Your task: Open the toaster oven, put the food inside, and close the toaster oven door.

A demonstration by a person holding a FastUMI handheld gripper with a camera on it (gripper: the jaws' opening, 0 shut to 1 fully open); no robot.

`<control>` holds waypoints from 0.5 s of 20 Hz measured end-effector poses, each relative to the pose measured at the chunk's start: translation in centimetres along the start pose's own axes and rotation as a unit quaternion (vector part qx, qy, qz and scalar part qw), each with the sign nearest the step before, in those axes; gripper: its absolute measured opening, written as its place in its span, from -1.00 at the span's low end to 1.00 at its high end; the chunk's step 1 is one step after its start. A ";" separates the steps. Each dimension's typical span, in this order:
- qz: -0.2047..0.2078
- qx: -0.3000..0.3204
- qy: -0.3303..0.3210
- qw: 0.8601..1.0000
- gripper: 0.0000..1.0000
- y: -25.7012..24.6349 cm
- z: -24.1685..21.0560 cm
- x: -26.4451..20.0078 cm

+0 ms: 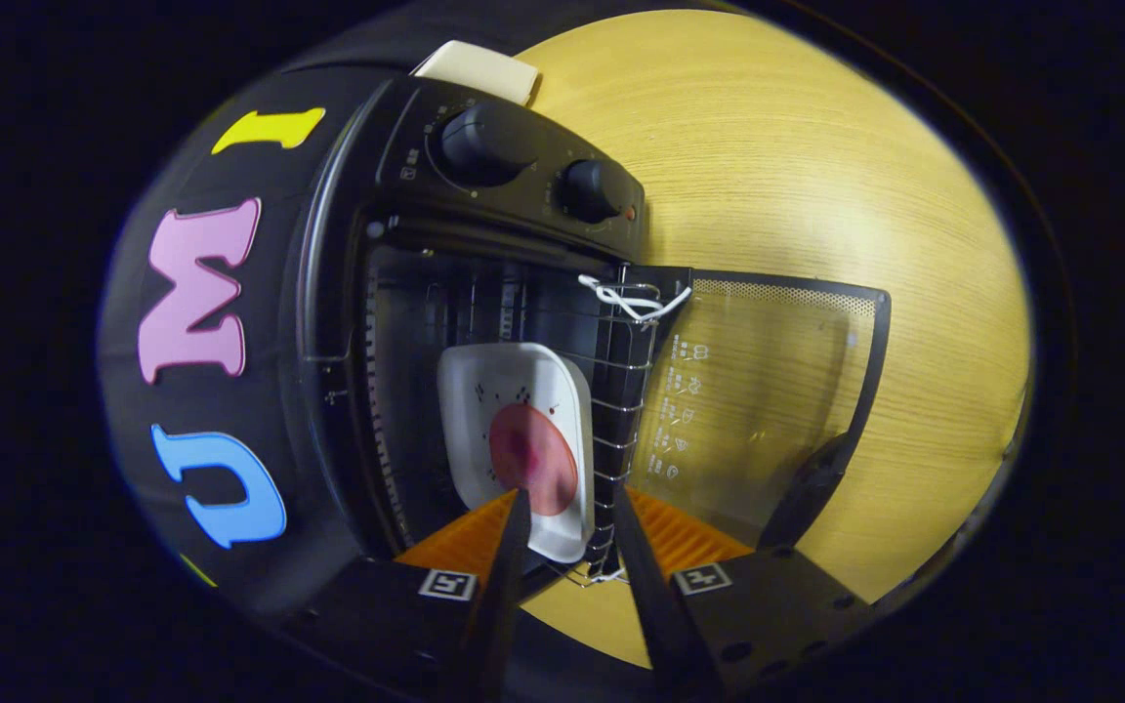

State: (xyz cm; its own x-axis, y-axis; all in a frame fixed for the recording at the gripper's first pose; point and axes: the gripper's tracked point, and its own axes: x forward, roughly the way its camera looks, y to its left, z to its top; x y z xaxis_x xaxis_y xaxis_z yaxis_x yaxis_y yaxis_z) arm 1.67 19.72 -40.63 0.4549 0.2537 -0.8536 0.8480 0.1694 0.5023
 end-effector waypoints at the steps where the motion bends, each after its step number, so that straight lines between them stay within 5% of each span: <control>1: 0.002 -0.037 0.009 0.999 0.64 -0.3 -0.1 -0.9; 3: -0.007 -0.115 0.020 0.993 0.98 -1.5 -0.4 -2.2; 7: -0.012 -0.249 0.037 0.968 0.98 -3.5 -0.4 -4.6; 10: -0.015 -0.376 0.004 0.926 0.98 -4.4 1.1 -5.9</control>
State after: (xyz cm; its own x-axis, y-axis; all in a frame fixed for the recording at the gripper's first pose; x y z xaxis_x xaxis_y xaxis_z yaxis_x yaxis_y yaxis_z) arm -4.43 16.38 -37.94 0.4293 0.2439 -0.8696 0.4298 0.7917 0.4342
